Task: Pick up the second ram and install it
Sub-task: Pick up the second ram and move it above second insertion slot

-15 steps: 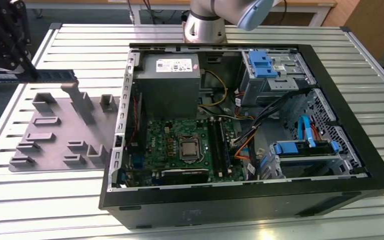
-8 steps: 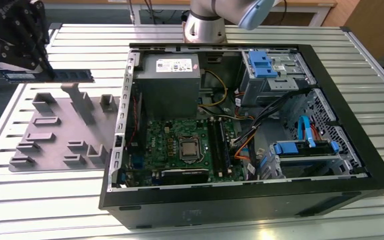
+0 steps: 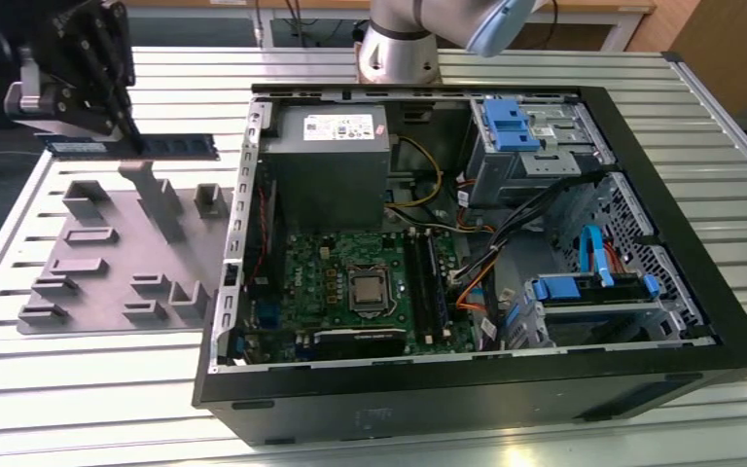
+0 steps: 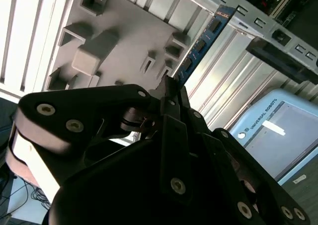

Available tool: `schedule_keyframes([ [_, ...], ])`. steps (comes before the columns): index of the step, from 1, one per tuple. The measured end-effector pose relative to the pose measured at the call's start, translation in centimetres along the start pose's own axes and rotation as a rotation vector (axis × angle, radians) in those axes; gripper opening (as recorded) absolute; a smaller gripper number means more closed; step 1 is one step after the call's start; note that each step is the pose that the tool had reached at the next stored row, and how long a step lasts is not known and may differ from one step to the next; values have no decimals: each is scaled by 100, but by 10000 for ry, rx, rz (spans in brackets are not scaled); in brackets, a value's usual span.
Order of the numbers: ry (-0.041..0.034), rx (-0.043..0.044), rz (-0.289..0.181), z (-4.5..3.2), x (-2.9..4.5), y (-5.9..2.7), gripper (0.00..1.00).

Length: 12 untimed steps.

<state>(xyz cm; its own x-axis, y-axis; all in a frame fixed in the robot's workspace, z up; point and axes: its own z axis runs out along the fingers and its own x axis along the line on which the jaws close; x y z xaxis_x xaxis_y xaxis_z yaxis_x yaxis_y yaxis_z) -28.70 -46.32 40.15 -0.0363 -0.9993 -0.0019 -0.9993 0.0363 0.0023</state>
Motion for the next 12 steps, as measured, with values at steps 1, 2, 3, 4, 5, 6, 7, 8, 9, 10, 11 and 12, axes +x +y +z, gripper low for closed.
schedule_keyframes([
  [1, 0, 0, 1, 0, -2, -38, 14],
  [2, 0, 0, 2, 0, -3, -75, 14],
  [3, -1, 0, 2, 0, -5, -114, 14],
  [4, 0, -1, 1, 0, -6, -154, 14],
  [5, 0, -1, 0, 0, -7, -197, 14],
  [6, 0, -1, 0, 0, -9, -239, 14],
  [7, -1, -1, 1, 0, -11, -280, 14],
  [8, 0, -2, 2, 0, -12, -322, 14],
  [9, 0, -2, 1, -1, -14, -366, 14],
  [10, 0, -3, 1, 0, -15, -410, 14],
  [11, 0, -4, 0, -1, -17, -454, 14],
  [12, 0, -4, 0, -1, -18, -496, 14],
])
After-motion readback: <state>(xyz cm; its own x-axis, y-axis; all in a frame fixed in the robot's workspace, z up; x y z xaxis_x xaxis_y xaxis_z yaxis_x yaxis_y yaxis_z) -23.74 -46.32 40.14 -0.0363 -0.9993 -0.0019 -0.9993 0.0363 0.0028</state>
